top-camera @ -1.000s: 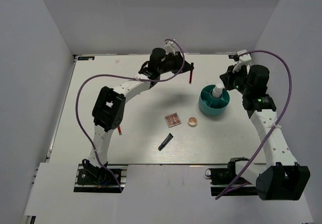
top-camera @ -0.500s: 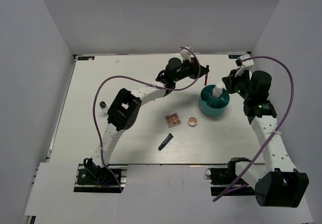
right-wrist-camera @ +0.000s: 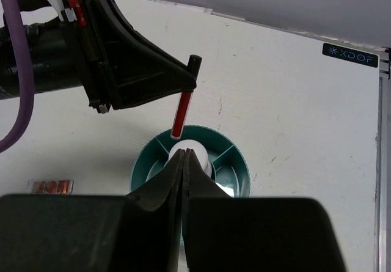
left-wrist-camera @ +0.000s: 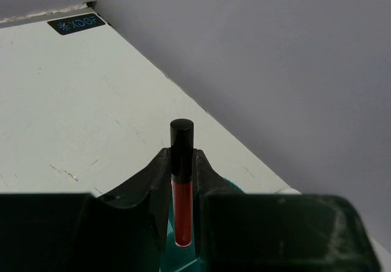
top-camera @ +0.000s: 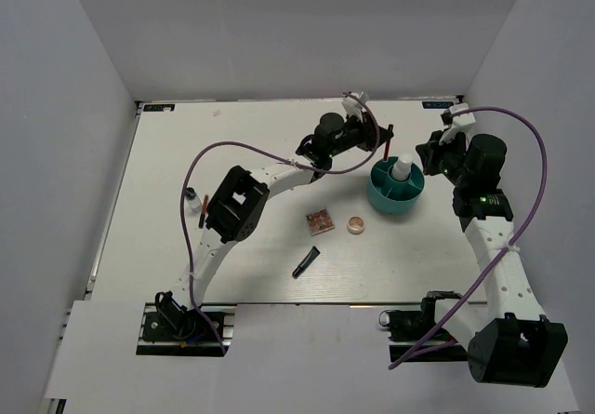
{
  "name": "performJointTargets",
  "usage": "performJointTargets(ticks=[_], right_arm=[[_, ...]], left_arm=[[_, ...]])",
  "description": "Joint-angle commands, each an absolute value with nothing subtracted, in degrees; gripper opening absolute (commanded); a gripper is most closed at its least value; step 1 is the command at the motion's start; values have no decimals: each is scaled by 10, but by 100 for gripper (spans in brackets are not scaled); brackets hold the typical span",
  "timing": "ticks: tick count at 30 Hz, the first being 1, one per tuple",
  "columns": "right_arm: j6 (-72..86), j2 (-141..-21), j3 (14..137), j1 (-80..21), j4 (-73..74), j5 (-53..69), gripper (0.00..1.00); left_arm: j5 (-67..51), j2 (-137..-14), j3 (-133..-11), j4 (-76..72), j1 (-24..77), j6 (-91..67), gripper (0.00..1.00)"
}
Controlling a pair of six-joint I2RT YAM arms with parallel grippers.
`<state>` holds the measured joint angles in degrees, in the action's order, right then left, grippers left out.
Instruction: Organize the makeup
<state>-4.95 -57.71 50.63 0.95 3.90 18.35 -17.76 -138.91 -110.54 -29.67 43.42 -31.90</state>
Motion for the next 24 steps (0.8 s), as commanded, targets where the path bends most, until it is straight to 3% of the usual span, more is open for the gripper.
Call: performJointTargets(ticks=[1, 9, 12, 14, 24], right_arm=[[-53, -564, 499, 15, 7, 193, 0], [-49, -563, 495, 18, 6, 206, 0], [-50, -559, 494, 18, -10, 212, 0], [-49, -558, 492, 19, -10, 215, 0], [-48, -554, 490, 22, -11, 225, 0]], left_arm=[[-178, -1383, -1128, -294, 441, -299, 0], [-195, -1382, -1118, -265, 452, -280, 0], [-192, -1381, -1119, -253, 452, -272, 5], [-185, -1381, -1121, -242, 457, -264, 16], [-181, -1381, -1121, -209, 457, -243, 38]])
